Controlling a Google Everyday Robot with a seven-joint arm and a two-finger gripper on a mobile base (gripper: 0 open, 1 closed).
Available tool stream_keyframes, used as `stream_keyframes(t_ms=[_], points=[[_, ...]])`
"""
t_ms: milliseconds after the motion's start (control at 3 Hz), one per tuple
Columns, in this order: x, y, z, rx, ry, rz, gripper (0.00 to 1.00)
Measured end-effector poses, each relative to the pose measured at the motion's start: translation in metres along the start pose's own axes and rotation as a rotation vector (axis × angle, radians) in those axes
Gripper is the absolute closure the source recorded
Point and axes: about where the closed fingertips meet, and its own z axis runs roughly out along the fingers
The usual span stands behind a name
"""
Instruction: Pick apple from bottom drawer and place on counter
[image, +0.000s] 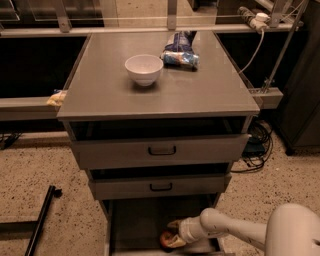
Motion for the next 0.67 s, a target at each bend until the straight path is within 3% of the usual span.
stream_keyframes(t_ms=[333, 667], points=[[0.0014, -0.0058, 0.0057, -0.003, -0.01, -0.003, 0.07], [0.0029, -0.0121, 0.0131, 0.0, -0.025, -0.012, 0.07]])
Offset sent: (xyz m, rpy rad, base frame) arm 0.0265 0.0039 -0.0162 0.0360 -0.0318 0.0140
